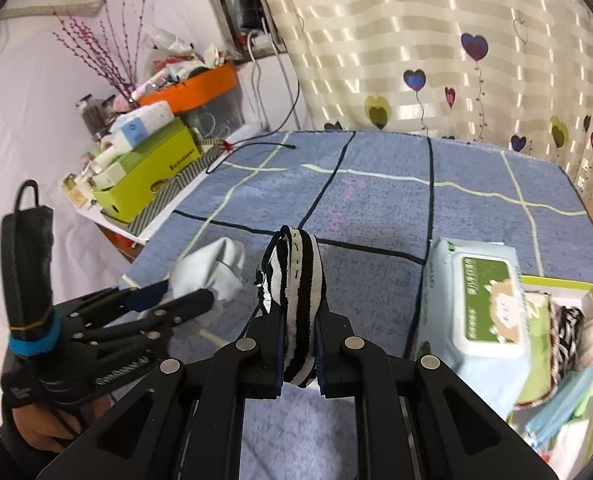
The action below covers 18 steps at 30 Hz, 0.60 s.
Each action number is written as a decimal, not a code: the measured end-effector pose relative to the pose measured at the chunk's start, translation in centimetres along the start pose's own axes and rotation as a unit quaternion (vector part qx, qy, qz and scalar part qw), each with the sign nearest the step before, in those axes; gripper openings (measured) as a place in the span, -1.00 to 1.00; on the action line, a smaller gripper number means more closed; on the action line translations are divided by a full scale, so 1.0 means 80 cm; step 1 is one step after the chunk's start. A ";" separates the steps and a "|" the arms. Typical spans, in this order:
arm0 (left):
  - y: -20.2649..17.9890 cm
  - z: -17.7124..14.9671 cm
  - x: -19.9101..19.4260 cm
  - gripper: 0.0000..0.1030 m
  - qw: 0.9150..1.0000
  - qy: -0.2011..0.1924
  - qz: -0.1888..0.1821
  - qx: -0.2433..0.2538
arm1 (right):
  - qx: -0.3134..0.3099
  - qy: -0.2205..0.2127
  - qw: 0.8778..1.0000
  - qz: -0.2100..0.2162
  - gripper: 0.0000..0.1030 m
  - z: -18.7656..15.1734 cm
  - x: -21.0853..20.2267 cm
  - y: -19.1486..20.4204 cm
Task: Organize soft objects
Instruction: 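Lift the white glove and striped sock and carry both over the white tray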
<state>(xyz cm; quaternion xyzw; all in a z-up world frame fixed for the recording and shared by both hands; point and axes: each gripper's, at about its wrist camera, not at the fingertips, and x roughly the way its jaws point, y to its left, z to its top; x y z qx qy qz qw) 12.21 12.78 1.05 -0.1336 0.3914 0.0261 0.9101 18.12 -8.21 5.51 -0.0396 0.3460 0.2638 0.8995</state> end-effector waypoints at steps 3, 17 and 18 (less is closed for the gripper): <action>-0.015 -0.004 -0.024 -0.19 1.000 -0.017 -0.001 0.001 | 0.001 -0.011 1.000 0.004 -0.77 -0.010 -0.024 -0.003; -0.093 -0.040 -0.080 -0.19 0.998 -0.047 -0.035 0.019 | 0.010 -0.043 0.999 -0.003 -0.77 -0.063 -0.114 -0.035; -0.097 -0.041 -0.083 -0.19 0.998 -0.048 -0.039 0.019 | 0.011 -0.045 0.999 -0.001 -0.77 -0.065 -0.118 -0.038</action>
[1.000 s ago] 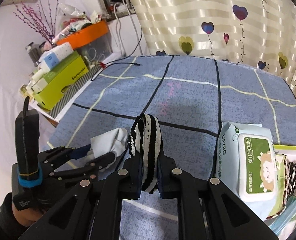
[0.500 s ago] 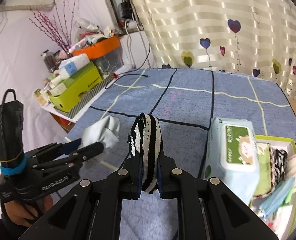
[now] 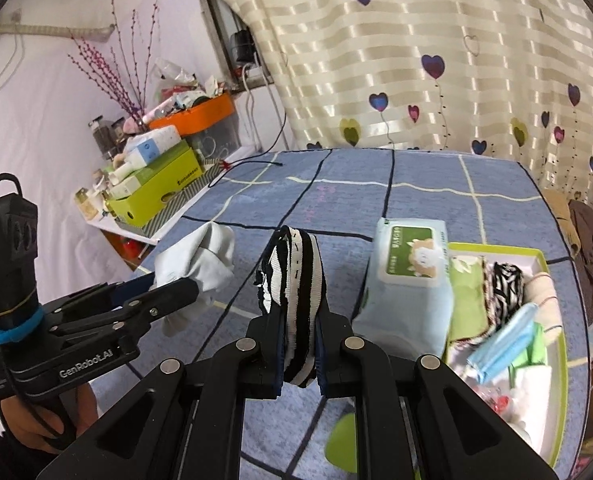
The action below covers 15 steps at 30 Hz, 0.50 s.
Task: Organize soft objects
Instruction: 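Lift the white glove and striped sock and carry both over the white tray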
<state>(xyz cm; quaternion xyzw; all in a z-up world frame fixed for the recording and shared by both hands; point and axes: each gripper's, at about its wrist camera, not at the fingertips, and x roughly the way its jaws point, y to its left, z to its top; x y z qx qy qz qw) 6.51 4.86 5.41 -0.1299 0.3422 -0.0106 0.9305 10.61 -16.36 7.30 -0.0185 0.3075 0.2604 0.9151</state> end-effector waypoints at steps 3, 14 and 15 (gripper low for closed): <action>-0.014 -0.003 -0.008 -0.19 1.000 -0.006 -0.010 0.005 | 0.002 -0.006 1.000 0.003 -0.77 -0.006 -0.012 -0.005; -0.059 -0.007 -0.014 -0.19 0.999 -0.004 -0.045 0.025 | 0.020 -0.019 1.000 0.002 -0.77 -0.025 -0.045 -0.030; -0.063 -0.008 -0.013 -0.19 0.999 -0.004 -0.046 0.028 | 0.022 -0.021 1.000 0.001 -0.77 -0.026 -0.048 -0.032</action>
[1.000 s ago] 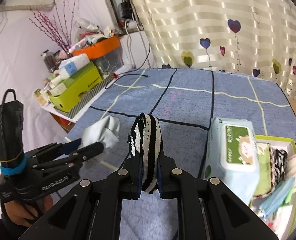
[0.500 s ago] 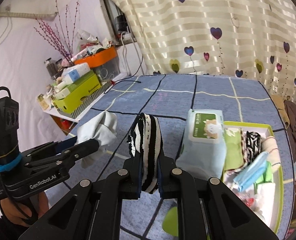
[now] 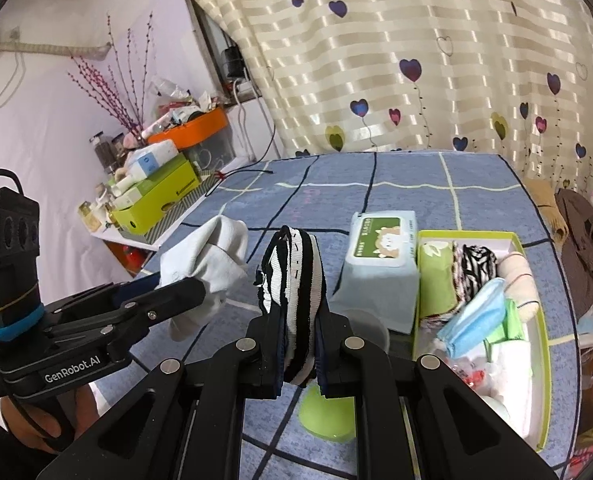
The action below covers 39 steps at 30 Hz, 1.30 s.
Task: Organize soft objects
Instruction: 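Lift the white glove and striped sock and carry both over the white tray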
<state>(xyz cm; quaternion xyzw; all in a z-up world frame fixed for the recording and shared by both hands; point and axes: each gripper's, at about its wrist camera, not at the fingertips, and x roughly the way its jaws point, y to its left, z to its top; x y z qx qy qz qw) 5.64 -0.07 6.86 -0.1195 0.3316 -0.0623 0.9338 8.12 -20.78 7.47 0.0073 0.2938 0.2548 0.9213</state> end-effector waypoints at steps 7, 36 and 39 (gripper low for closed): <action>-0.024 0.000 0.006 -0.19 1.000 0.004 -0.013 0.007 | 0.013 -0.009 1.000 -0.007 -0.77 -0.009 -0.020 -0.018; -0.117 0.004 0.029 -0.19 0.996 0.021 -0.074 0.046 | 0.072 -0.054 0.994 -0.055 -0.77 -0.033 -0.099 -0.108; -0.123 0.006 0.034 -0.19 0.996 0.023 -0.077 0.048 | 0.079 -0.058 0.993 -0.062 -0.77 -0.036 -0.106 -0.120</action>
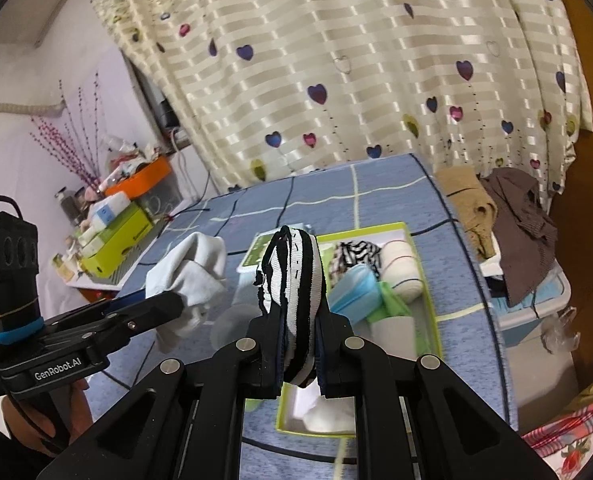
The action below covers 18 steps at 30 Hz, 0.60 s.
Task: Organize soft objects
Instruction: 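Lift the white glove and striped sock and carry both over the white tray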
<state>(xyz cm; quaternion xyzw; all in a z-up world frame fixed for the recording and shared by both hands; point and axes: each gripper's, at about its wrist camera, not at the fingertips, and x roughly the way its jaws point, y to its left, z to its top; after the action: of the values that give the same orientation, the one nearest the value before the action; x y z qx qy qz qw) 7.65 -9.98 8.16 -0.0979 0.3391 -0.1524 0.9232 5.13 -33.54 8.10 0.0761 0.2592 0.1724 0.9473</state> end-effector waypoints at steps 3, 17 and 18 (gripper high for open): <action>-0.002 0.002 0.006 -0.19 1.000 0.003 -0.003 0.000 | 0.005 -0.001 1.000 -0.007 -0.77 0.000 -0.001 -0.013; -0.013 0.000 0.039 -0.19 1.000 0.028 -0.009 0.005 | 0.018 0.054 0.998 -0.036 -0.77 -0.015 0.056 -0.063; -0.014 0.000 0.042 -0.19 0.999 0.030 -0.009 0.005 | 0.018 0.061 0.997 -0.040 -0.77 -0.018 0.064 -0.067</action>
<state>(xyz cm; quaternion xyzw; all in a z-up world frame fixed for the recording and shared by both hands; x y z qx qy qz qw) 9.88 -12.21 6.45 -0.0917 0.3650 -0.1656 0.9115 10.03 -36.60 3.23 0.0718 0.3220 0.1340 0.9344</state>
